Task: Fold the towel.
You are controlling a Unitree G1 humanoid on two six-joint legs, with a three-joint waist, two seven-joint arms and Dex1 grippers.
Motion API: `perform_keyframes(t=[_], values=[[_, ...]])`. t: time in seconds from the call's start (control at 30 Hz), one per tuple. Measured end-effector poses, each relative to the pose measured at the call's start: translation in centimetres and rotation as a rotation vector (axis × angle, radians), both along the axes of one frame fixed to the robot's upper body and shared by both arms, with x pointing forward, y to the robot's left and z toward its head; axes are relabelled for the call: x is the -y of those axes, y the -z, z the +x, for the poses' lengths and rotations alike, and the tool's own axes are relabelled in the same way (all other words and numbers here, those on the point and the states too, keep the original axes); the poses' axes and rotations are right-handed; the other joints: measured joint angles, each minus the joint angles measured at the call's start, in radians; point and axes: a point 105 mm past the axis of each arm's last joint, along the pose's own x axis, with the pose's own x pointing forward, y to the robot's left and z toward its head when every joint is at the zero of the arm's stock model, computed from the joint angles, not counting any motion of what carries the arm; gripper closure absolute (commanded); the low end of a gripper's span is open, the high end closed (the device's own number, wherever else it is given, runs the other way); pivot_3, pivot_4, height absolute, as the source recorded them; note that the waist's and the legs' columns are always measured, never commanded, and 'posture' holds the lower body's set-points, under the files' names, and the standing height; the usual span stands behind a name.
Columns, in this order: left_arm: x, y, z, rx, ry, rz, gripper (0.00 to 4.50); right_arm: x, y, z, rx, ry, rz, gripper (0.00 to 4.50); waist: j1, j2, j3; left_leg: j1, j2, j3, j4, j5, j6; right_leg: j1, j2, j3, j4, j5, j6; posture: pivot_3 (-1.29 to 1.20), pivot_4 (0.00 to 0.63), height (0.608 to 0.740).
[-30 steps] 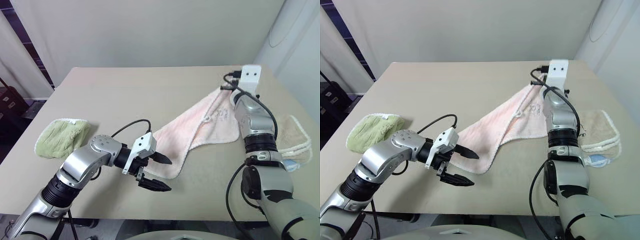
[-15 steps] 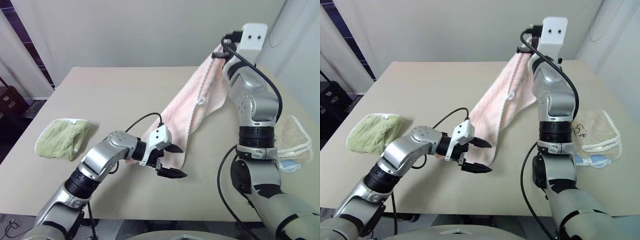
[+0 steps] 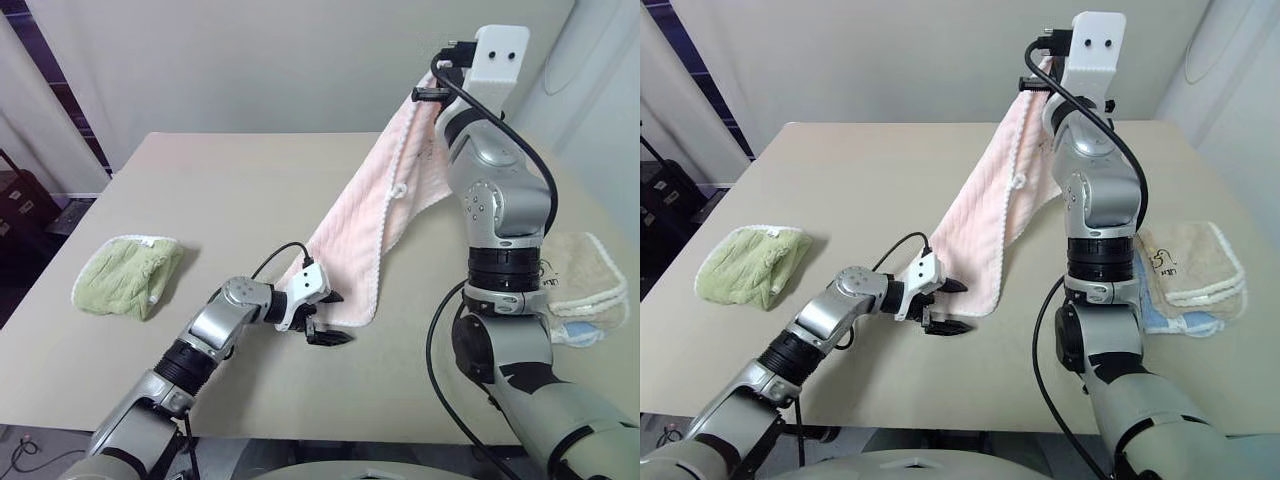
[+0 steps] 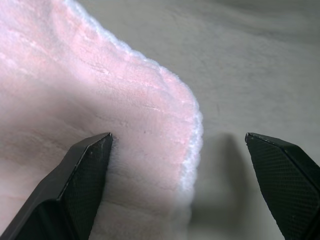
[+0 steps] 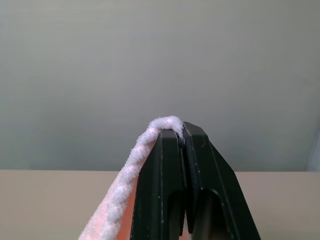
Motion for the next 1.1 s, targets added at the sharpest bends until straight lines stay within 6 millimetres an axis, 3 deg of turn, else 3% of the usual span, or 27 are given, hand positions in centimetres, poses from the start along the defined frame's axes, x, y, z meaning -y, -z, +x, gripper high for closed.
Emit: perform_keyframes(t=[0.37, 0.57, 0.77, 0.9, 1.1], values=[[1.4, 1.3, 1.3, 0.043, 0.011, -0.146, 0.00, 0.1, 0.6, 0.0, -0.015, 0.003, 0.000, 4.48, 0.002, 0.002, -0.003, 0.006, 0.000, 0.004, 0.001, 0.005, 0.008, 0.006, -0.003, 0.000, -0.001, 0.007, 0.008, 0.00, 0.000, 0.740], [2.2, 0.9, 1.2, 0.040, 0.053, -0.168, 0.00, 0.2, 1.0, 0.1, -0.024, 0.006, -0.001, 4.48, 0.000, 0.002, -0.003, 0.004, 0.000, 0.013, 0.001, 0.010, 0.017, 0.006, -0.009, 0.000, -0.002, 0.012, 0.015, 0.00, 0.000, 0.740], [3.2, -2.7, -0.1, -0.060, 0.179, -0.240, 0.00, 0.1, 1.5, 0.1, -0.038, 0.008, -0.005, 4.48, -0.003, 0.002, -0.003, -0.015, -0.002, 0.014, 0.003, 0.011, 0.017, -0.012, -0.011, 0.000, -0.002, 0.014, 0.015, 0.00, 0.000, 0.740], [3.1, -4.9, 0.2, -0.022, 0.162, -0.219, 0.00, 0.3, 2.0, 0.2, -0.049, 0.016, -0.007, 4.48, -0.004, 0.002, -0.003, -0.023, -0.002, 0.014, 0.002, 0.011, 0.016, -0.021, -0.010, 0.000, -0.001, 0.014, 0.015, 0.00, 0.000, 0.740], [4.2, -2.7, 0.1, 0.018, 0.129, -0.064, 0.00, 0.4, 2.3, 0.2, -0.056, 0.022, -0.008, 4.48, -0.002, 0.002, -0.003, -0.023, -0.002, 0.014, 0.002, 0.012, 0.018, -0.020, -0.011, 0.000, -0.001, 0.015, 0.015, 0.00, 0.000, 0.740]])
